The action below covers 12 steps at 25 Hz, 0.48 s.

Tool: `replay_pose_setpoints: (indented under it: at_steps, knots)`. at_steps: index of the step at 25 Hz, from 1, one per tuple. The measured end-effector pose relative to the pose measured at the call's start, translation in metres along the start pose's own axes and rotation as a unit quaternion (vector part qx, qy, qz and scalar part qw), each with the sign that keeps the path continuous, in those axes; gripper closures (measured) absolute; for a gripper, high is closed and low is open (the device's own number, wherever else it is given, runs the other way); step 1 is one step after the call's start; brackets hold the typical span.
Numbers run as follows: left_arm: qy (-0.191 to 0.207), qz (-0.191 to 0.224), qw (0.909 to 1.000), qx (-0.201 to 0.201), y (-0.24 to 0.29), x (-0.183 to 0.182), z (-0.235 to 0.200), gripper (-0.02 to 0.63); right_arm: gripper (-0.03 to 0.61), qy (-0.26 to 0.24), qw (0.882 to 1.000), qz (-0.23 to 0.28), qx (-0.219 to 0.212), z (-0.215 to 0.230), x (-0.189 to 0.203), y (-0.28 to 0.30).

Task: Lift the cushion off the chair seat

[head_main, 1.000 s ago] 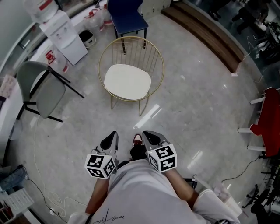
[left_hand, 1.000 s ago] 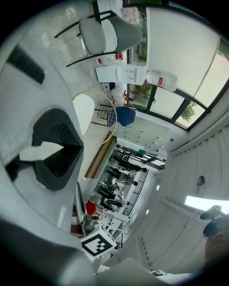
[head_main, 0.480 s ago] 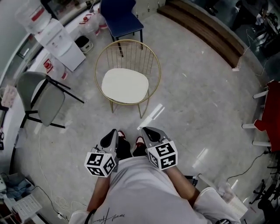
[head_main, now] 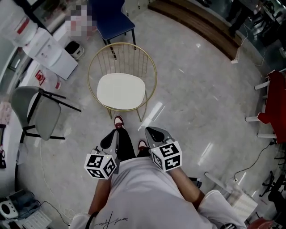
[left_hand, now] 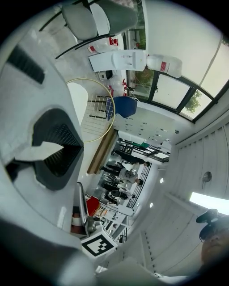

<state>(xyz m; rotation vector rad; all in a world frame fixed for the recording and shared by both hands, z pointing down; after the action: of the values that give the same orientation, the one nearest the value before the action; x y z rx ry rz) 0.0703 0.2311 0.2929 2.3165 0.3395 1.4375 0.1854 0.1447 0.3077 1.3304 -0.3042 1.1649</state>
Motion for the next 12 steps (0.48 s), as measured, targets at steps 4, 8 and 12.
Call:
replay_pose_setpoints:
  at_steps: [4,8,12]
  knots:
    - [0.001,-0.003,1.0,0.007,0.017,-0.017,-0.017,0.614,0.571,0.006,1.0,-0.001,0.01,0.005,-0.014,0.018]
    - [0.003,-0.01,0.9999,0.014,0.028,-0.032,-0.037,0.614,0.569,0.014,1.0,0.001,0.013,0.006,-0.031,0.039]
    - [0.004,-0.013,0.9997,0.019,0.038,-0.05,-0.062,0.614,0.568,0.019,1.0,-0.001,0.016,0.001,-0.047,0.064]
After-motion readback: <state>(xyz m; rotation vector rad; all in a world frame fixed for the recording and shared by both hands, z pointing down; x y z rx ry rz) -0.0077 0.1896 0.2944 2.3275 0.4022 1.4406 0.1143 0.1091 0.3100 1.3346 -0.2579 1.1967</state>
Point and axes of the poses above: the fingertips, and each gripper's own axes: y forward along the fingers, z to its right, x out of its underside, the point moved 2 cm from there along -y, backward along the fingers, and after that the axes turned 2 degrees about x, right-handed, at the moved point
